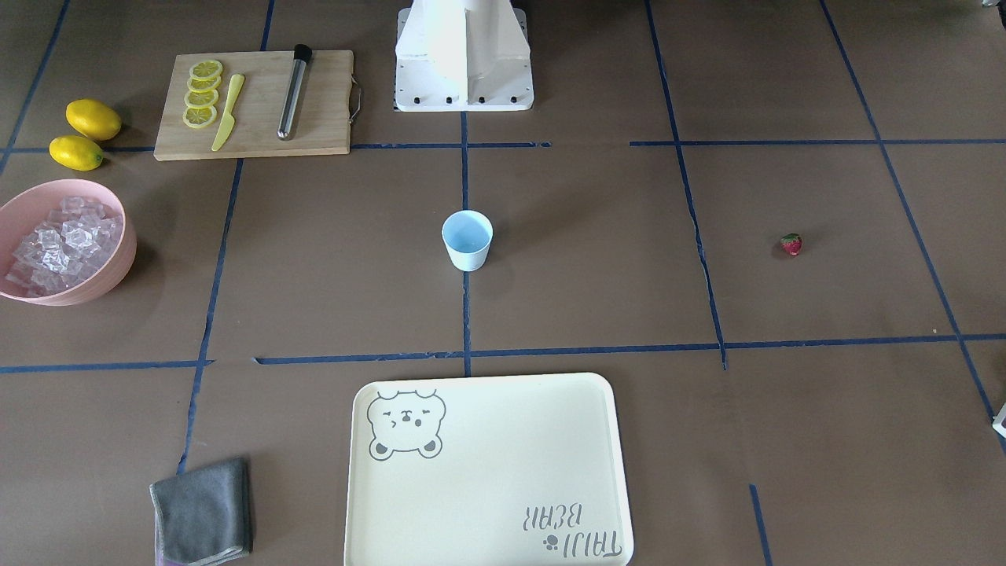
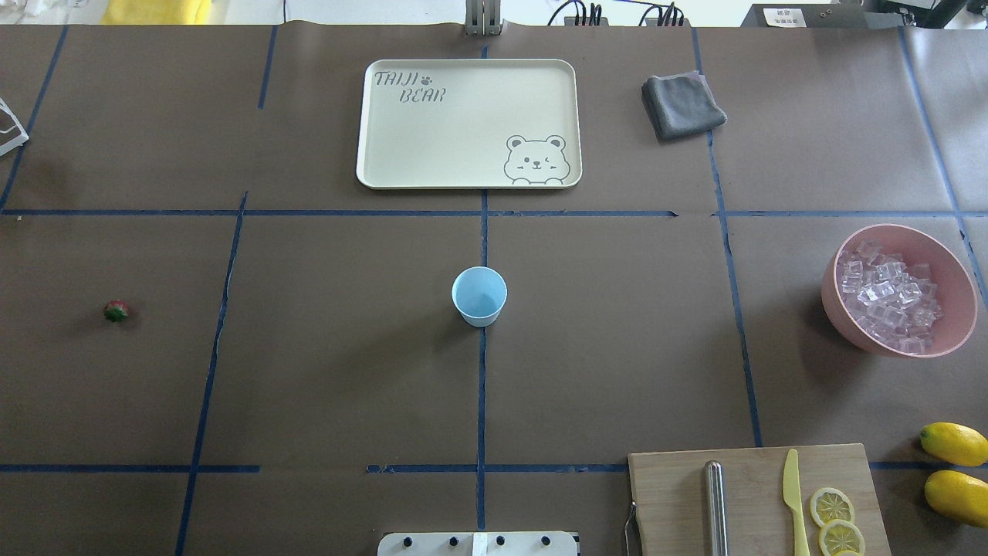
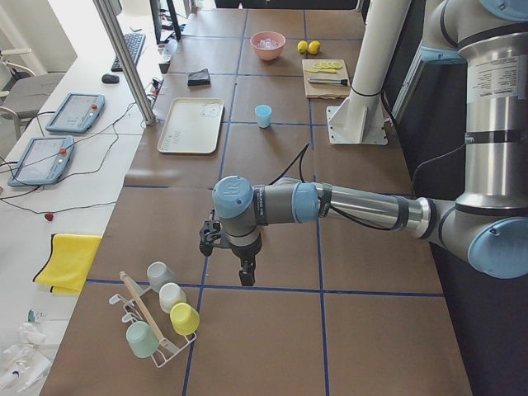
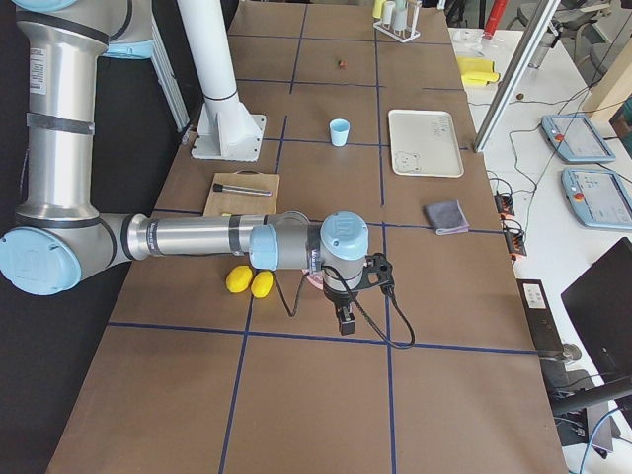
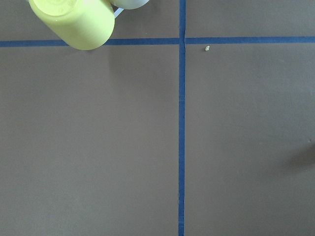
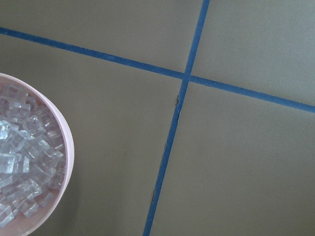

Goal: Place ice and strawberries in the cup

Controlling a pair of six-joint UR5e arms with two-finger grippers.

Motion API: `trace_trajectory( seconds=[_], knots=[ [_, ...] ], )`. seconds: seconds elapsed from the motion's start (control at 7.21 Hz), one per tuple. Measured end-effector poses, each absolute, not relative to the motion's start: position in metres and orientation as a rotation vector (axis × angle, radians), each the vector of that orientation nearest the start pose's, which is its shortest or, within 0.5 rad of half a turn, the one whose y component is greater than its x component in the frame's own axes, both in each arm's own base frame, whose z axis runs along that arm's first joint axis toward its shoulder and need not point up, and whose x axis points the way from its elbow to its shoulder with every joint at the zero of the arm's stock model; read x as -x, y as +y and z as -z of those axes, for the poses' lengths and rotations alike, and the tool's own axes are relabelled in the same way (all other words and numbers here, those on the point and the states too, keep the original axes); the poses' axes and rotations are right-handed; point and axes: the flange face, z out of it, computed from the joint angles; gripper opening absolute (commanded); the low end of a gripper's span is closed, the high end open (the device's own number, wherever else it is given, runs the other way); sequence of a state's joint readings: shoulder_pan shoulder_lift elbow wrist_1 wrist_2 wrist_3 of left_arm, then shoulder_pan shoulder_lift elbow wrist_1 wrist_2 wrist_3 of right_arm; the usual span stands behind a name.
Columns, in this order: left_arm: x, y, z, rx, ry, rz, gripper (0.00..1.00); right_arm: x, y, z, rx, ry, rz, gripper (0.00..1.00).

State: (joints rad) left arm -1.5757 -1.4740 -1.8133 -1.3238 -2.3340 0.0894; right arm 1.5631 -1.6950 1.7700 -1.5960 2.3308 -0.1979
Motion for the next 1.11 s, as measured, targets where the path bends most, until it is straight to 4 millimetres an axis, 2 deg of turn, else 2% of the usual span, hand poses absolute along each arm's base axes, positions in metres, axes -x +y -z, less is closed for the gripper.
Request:
trace_trajectory(
  seconds=[0.55, 1.11],
  knots=[
    [0.059, -0.428, -0.624, 0.096, 0.855, -0.022, 1.00, -0.058, -0.435, -0.622, -0.142, -0.787, 0.226, 1.00],
    [0.041, -0.430, -0.620, 0.051, 0.894, -0.076, 1.00, -0.043, -0.432, -0.613, -0.184, -0.856, 0.260, 0.99]
  ],
)
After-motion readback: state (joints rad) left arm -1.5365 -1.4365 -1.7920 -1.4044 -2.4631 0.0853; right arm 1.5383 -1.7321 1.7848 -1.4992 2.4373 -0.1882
